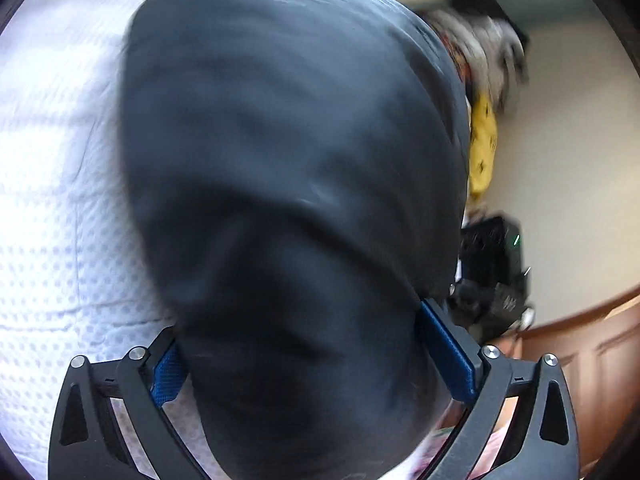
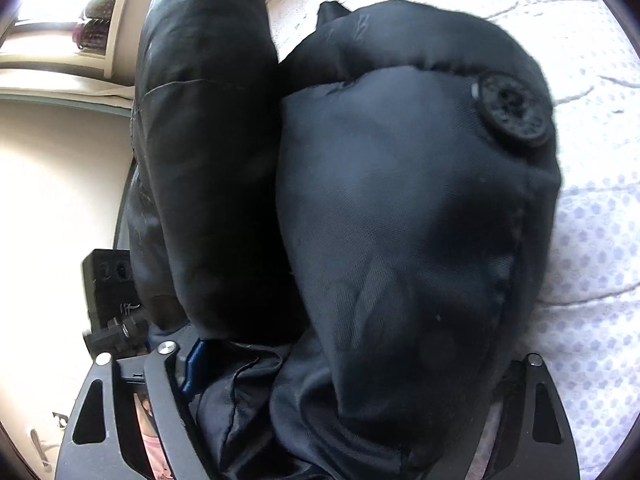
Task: Fold large clothes
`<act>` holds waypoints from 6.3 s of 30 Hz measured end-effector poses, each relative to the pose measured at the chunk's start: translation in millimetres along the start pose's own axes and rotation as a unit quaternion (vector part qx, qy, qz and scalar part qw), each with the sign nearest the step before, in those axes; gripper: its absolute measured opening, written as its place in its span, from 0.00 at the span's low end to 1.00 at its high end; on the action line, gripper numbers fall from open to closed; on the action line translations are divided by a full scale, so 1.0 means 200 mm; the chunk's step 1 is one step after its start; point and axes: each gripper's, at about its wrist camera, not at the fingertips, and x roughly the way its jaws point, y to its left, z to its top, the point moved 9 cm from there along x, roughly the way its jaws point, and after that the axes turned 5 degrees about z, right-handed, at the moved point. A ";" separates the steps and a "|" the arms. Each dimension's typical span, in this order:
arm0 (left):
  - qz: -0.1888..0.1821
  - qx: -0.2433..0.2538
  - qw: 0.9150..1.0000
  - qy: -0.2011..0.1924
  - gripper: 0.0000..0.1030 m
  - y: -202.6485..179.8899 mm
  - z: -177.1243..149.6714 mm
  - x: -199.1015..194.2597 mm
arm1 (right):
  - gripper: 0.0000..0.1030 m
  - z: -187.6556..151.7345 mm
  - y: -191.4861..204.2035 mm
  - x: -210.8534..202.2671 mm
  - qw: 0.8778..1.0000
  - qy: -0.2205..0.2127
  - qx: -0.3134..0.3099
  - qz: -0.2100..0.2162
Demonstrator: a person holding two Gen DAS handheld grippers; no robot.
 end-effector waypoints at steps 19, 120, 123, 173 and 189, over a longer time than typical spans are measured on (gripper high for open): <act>0.060 0.060 0.986 -0.146 0.71 -0.12 0.15 -0.49 | 0.55 -0.14 0.36 -0.04 0.993 -0.068 -0.075 0.057; 0.404 0.023 0.881 -0.244 0.99 0.15 -0.96 -1.10 | 1.00 -1.15 0.74 0.03 0.907 -0.175 -0.244 -0.296; 0.403 0.023 0.883 -0.240 0.99 0.15 -0.95 -1.09 | 1.00 -1.15 0.73 0.04 0.907 -0.174 -0.243 -0.295; 0.423 0.040 0.872 -0.242 0.99 0.14 -0.93 -1.08 | 1.00 -1.17 0.72 0.00 0.909 -0.179 -0.240 -0.290; 0.422 0.046 0.871 -0.247 0.99 0.14 -0.94 -1.08 | 1.00 -1.17 0.72 0.00 0.912 -0.174 -0.238 -0.286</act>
